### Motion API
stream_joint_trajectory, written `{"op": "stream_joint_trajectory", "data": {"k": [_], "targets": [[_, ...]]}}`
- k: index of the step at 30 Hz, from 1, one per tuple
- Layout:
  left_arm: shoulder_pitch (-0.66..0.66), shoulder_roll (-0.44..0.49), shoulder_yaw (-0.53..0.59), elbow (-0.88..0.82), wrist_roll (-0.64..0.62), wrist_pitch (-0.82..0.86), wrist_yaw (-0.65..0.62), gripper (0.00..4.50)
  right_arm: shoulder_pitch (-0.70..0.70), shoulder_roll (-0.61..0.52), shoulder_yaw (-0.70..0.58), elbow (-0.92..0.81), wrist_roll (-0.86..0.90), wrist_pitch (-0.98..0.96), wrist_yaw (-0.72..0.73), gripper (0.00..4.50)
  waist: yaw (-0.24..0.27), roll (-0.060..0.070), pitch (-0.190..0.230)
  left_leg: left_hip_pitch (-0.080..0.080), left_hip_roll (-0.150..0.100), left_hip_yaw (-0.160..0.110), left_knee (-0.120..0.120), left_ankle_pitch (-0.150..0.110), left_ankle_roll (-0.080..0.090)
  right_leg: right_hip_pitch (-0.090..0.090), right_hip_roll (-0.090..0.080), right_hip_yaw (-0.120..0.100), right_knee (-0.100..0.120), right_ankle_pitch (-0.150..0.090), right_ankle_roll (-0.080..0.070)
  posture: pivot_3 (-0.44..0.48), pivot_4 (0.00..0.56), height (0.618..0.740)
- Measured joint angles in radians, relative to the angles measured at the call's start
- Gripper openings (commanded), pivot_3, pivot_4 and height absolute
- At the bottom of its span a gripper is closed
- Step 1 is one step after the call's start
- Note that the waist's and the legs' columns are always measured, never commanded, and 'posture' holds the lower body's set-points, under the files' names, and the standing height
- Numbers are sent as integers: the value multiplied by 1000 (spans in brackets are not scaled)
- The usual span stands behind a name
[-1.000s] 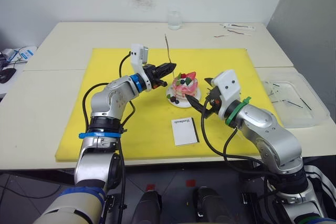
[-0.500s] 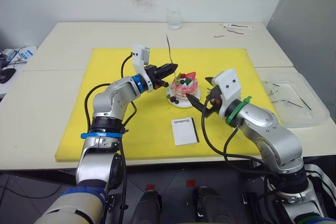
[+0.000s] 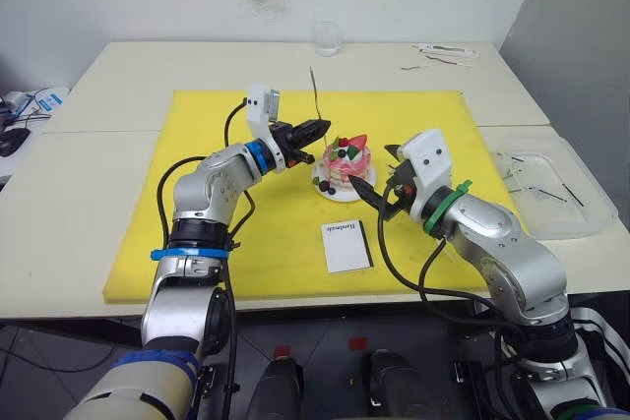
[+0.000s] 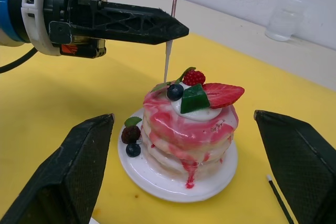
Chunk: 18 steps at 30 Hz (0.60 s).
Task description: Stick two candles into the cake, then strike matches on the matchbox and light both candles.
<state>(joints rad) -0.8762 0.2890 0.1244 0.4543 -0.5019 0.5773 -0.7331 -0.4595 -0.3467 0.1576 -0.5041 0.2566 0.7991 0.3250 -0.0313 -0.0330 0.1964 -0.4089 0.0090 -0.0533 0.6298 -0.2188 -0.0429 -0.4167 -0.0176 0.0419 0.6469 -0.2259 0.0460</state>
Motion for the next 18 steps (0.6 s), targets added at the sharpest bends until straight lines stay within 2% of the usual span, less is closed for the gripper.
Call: {"op": "stream_joint_trajectory", "data": {"k": [18], "targets": [[1, -13, -14, 28, 33, -47, -21, 0, 0, 6, 0, 0, 0, 2, -2, 4467, 0, 0, 0, 0, 0, 0, 0, 0, 0, 0, 0, 0, 0, 0, 0, 0, 150, 740]]}}
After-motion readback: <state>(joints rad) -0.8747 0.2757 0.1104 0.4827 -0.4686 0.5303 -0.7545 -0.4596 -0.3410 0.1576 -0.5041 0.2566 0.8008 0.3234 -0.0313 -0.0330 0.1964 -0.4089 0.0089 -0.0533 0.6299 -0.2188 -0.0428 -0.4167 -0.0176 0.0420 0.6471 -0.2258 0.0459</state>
